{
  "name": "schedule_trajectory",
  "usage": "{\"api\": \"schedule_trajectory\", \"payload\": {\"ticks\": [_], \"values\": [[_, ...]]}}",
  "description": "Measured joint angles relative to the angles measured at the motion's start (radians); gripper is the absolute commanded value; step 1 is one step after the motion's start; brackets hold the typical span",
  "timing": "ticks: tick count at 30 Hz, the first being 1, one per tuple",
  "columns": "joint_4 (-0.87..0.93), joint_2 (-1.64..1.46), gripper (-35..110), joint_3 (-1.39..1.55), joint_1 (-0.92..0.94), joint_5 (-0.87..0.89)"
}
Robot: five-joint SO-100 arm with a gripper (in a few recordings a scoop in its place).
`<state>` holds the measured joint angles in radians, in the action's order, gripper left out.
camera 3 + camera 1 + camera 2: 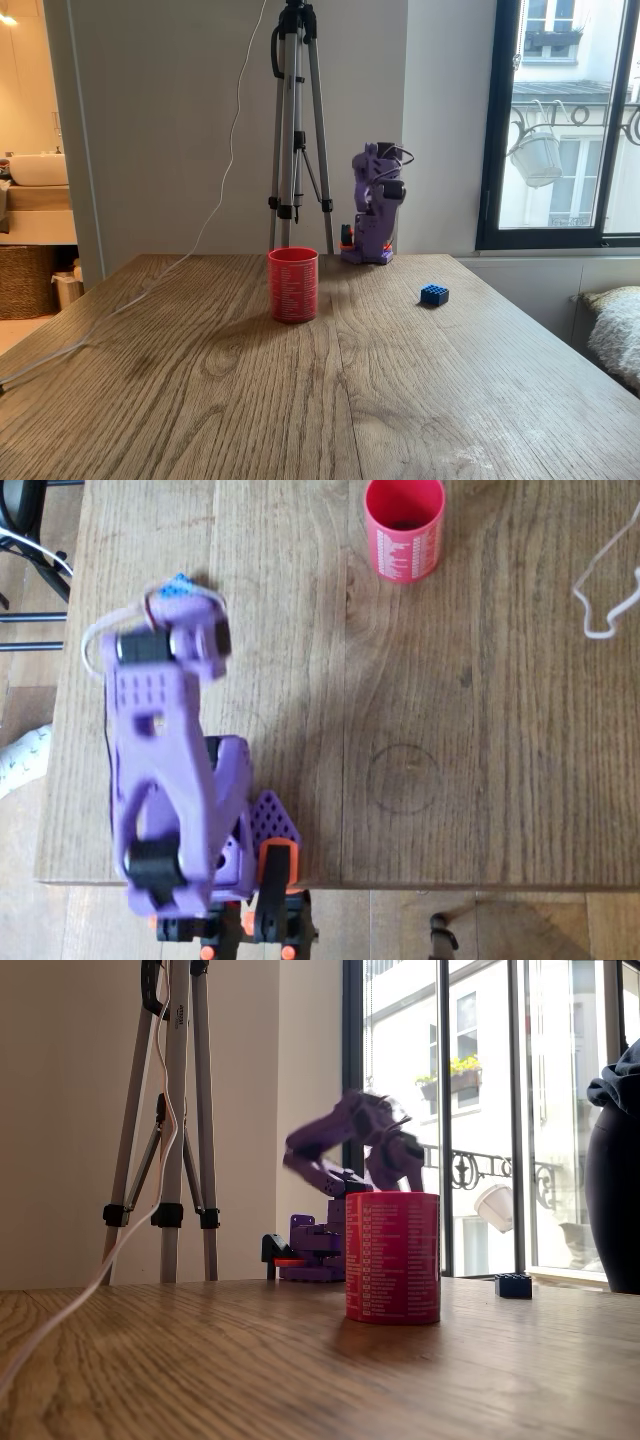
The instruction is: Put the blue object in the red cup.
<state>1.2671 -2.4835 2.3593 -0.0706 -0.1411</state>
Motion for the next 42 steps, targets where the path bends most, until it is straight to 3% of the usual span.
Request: {"api": "schedule_trajectory", "payload": {"ticks": [7, 16, 30, 42], "values": [[0.061, 0.485, 1, -0.342, -0.054, -0.026], [0.193, 0.816, 1, -0.568, -0.210, -0.029], [0.089, 1.049, 1, -0.833, -0.210, -0.038], [0.109, 1.143, 1, -0.868, -0.290, -0.046]]}}
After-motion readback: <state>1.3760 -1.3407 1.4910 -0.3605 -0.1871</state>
